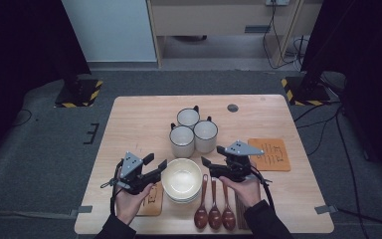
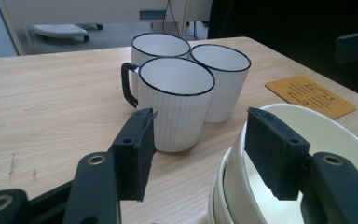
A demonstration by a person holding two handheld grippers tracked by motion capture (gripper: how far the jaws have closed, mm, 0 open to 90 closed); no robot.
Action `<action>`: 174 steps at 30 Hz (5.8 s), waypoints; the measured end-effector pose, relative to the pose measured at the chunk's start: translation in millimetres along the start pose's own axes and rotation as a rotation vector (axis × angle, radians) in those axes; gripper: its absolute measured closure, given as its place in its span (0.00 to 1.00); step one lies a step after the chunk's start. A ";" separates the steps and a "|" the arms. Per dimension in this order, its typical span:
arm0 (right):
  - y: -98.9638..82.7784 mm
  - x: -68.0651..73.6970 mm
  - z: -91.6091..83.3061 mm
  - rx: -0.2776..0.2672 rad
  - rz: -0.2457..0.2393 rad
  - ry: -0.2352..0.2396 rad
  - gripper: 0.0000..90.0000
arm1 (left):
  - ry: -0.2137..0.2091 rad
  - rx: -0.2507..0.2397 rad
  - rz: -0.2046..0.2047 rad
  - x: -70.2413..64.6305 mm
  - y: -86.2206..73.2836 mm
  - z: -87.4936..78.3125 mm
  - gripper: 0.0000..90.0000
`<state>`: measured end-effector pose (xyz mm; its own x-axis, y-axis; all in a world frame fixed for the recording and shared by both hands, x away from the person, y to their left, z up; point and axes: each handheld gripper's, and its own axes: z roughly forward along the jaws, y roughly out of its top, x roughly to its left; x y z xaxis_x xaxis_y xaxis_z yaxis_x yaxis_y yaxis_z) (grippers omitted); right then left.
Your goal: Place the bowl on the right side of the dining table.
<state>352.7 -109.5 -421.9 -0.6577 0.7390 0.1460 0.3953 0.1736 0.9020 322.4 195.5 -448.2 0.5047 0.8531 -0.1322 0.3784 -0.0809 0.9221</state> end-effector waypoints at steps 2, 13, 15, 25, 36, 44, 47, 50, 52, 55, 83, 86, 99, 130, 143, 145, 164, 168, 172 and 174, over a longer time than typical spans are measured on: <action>-1.3 3.0 3.3 0.010 -0.003 0.007 0.35 | -0.005 0.005 0.001 -1.7 -1.4 2.3 0.48; -5.9 17.9 17.4 0.043 -0.029 0.032 0.38 | -0.020 0.031 0.000 -4.4 -5.9 8.3 0.53; -6.2 20.8 20.0 0.047 -0.030 0.038 0.39 | -0.022 0.035 -0.001 -4.5 -6.3 8.9 0.55; -13.0 29.9 33.5 0.065 -0.036 0.061 0.45 | -0.031 0.066 0.011 -7.0 -9.1 11.9 0.63; -18.5 30.1 37.2 0.101 -0.060 0.044 0.62 | -0.049 0.097 0.018 -10.7 -11.4 17.5 0.74; -23.4 30.5 41.0 0.136 -0.073 0.039 0.73 | -0.059 0.116 0.030 -12.6 -12.5 19.7 0.82; -24.4 29.9 42.1 0.145 -0.072 0.034 0.77 | -0.065 0.119 0.030 -13.3 -12.5 19.8 0.86; -25.0 29.7 42.5 0.149 -0.069 0.032 0.81 | -0.063 0.125 0.036 -14.7 -12.7 20.7 0.89; -25.5 29.8 43.1 0.150 -0.065 0.033 0.84 | -0.061 0.127 0.038 -15.2 -12.6 20.8 0.90; -25.4 30.7 43.7 0.153 -0.067 0.038 0.87 | -0.058 0.126 0.045 -15.8 -12.6 20.6 0.90; -23.1 34.4 48.6 0.173 -0.065 0.007 0.91 | -0.051 0.131 0.063 -17.0 -12.7 20.8 0.92; -22.6 34.1 48.8 0.177 -0.058 0.009 0.92 | -0.051 0.131 0.063 -16.9 -12.7 20.8 0.92; -22.3 35.4 48.8 0.175 -0.074 0.001 0.92 | -0.056 0.127 0.062 -16.2 -13.2 20.7 0.91; -11.3 43.7 40.7 0.129 -0.133 -0.026 0.91 | -0.054 0.086 0.048 -16.4 -10.0 16.7 0.91; -7.7 40.9 43.4 0.206 -0.069 -0.019 0.82 | -0.031 0.027 0.082 -20.5 -5.2 9.8 0.91; -7.1 41.5 44.2 0.219 -0.061 -0.019 0.82 | -0.031 0.019 0.089 -22.1 -4.3 8.7 0.91; -6.9 43.3 47.4 0.245 0.027 -0.043 0.92 | -0.026 0.008 0.120 -24.6 -4.3 6.8 0.88; -6.7 42.7 48.8 0.248 0.038 -0.046 0.92 | -0.031 0.005 0.127 -26.1 -2.0 4.8 0.81; -6.6 41.0 49.6 0.249 0.040 -0.056 0.92 | -0.026 -0.009 0.107 -25.4 -1.5 3.4 0.71; -7.0 40.0 49.9 0.251 0.045 -0.063 0.92 | -0.028 -0.021 0.089 -23.9 -0.7 1.8 0.65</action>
<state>355.6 -48.7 -442.6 -0.5978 0.7872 0.1517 0.5754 0.2896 0.7649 311.5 174.3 -446.3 0.5573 0.8282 -0.0593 0.3148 -0.1446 0.9381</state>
